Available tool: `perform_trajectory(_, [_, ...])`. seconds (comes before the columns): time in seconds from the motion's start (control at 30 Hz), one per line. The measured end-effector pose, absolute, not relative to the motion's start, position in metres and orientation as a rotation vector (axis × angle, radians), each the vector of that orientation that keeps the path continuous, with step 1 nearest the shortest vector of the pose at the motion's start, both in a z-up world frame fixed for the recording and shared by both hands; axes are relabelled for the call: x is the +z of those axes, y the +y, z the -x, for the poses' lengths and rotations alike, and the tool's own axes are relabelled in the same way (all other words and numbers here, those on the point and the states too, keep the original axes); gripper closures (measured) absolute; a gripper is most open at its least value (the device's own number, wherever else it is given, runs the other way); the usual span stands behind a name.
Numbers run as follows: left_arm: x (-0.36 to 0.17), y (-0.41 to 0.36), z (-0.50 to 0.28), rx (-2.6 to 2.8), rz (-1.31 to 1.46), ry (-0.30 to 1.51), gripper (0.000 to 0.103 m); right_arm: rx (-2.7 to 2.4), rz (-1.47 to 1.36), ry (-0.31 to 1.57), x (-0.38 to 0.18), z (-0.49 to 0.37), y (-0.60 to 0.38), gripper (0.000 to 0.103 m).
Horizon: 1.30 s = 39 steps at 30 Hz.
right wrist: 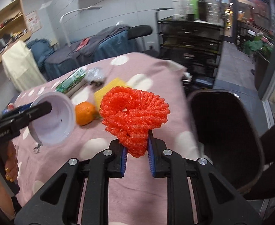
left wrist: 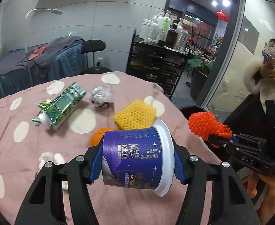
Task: Collect trash
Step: 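Carry the orange foam net into the brown bin and open the right gripper, then lower the purple yogurt cup into the bin and open the left gripper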
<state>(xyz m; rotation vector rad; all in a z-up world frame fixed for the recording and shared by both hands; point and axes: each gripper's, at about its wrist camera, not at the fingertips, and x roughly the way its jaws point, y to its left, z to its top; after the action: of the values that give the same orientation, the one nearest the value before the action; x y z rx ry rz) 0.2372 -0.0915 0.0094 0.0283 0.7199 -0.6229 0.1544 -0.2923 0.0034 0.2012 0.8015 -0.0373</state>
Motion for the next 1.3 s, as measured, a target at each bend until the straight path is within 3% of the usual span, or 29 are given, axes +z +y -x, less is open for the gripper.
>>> perform_trajectory(0.37, [0.007,-0.165,-0.224,-0.782,-0.071,0.738,0.043,-0.294,-0.243,0.827,-0.015,-0.123,-0.386,0.083])
perform_trajectory(0.8, [0.001,-0.227,-0.219,-0.873,-0.133,0.782,0.043,-0.367,-0.378,1.067,-0.113,-0.167,-0.448,0.083])
perform_trajectory(0.87, [-0.001,-0.233,-0.22,-0.879,-0.134,0.8,0.043,-0.369,-0.405,1.106,-0.124,-0.175,-0.451,0.078])
perform_trajectory(1.03, [-0.008,-0.243,-0.228,-0.881,-0.122,0.844,0.043,-0.362,-0.426,1.105,-0.131,-0.175,-0.447,0.046])
perform_trajectory(1.3, [-0.012,-0.274,-0.237,-0.893,-0.153,0.875,0.043,-0.386,-0.446,1.006,-0.108,-0.14,-0.439,0.045])
